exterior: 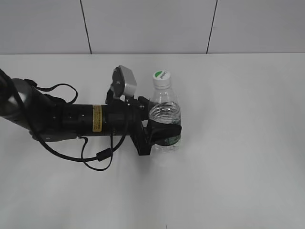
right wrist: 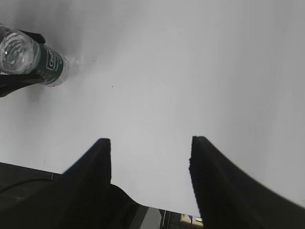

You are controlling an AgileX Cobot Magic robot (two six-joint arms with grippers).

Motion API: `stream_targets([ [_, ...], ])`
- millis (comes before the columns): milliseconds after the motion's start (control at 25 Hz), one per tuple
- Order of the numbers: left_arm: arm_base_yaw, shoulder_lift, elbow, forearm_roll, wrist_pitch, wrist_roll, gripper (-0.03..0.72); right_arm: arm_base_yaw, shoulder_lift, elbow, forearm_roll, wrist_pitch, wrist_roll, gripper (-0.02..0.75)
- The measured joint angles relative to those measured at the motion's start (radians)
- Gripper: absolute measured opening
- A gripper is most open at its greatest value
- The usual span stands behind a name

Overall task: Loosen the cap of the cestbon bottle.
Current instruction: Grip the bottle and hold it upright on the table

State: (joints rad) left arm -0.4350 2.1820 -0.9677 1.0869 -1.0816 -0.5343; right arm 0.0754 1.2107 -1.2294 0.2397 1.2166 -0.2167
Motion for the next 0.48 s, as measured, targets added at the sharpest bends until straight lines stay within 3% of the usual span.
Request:
stream_targets([
  [480,-0.084,0.0,-0.006,0.02,0.105,-0.007,0.406,0.352,0.248,-0.174,-0.073,0.002,0.059,0.403],
])
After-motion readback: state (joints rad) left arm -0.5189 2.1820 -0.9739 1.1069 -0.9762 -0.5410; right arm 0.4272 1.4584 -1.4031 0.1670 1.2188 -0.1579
